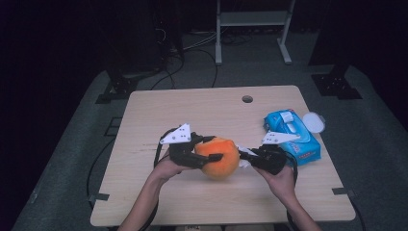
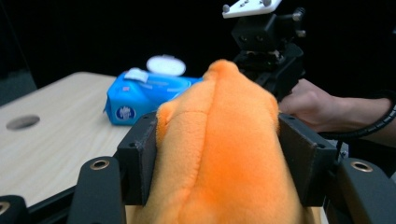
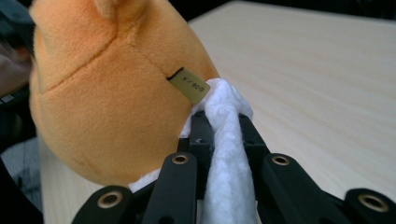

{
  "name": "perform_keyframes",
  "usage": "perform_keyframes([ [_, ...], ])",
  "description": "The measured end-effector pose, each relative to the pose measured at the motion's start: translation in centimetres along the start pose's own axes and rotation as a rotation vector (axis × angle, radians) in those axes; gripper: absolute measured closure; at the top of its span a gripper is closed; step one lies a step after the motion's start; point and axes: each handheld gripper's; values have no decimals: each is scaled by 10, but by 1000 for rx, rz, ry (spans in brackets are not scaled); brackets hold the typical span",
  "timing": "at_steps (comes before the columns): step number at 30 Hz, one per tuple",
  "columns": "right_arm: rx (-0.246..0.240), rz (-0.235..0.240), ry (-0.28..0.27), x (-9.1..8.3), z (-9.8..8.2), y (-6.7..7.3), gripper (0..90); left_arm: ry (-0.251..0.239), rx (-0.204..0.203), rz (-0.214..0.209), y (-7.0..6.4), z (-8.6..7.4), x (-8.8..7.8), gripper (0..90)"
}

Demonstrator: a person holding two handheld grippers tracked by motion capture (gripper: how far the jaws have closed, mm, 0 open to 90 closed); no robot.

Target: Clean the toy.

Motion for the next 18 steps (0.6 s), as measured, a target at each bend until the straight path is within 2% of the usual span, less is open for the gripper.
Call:
perform_keyframes([
  [1,0,0,0,0,0,0,797,0,0,0,0,0,0,365],
  [2,12,-7,50,6,-6,-4,797,44,-7,10,2,-7,8,365],
  [3,12,-7,50,6,-6,-4,797,44,-7,10,2,-7,8,364],
  [5,37,-20,107,12,-14,-11,796,122,1,34,5,-17,19,363],
  [6,72,-37,133,15,-21,-19,796,160,6,48,6,-22,23,363],
  [7,72,-37,133,15,-21,-19,796,180,10,56,7,-26,26,363],
  [8,83,-45,138,14,-23,-22,796,156,-17,36,8,-30,29,363],
  [9,101,-57,116,9,-23,-27,796,155,-17,41,9,-30,29,363],
  [10,98,-61,104,7,-21,-26,796,167,3,48,7,-28,30,362],
  [12,83,-69,87,4,-17,-24,796,166,7,49,6,-28,30,360],
  [13,61,-76,40,-3,-10,-20,795,165,16,47,5,-29,32,358],
  [14,44,-77,15,-5,-7,-17,795,166,22,45,4,-29,33,355],
  [15,44,-77,15,-5,-7,-17,795,166,22,45,4,-29,33,354],
  [16,11,-57,-37,-10,0,-9,794,163,26,47,3,-29,34,352],
  [17,11,-57,-37,-10,0,-9,794,166,31,48,3,-28,35,352],
  [18,-24,-48,-57,-11,5,-1,792,166,36,47,2,-28,37,349],
])
Point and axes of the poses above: each handheld gripper's, and its own axes: x roughly forward along the jaws, z roughly out of its top, y roughly to its left, and after that the axes turned 6 degrees about -x, right-handed
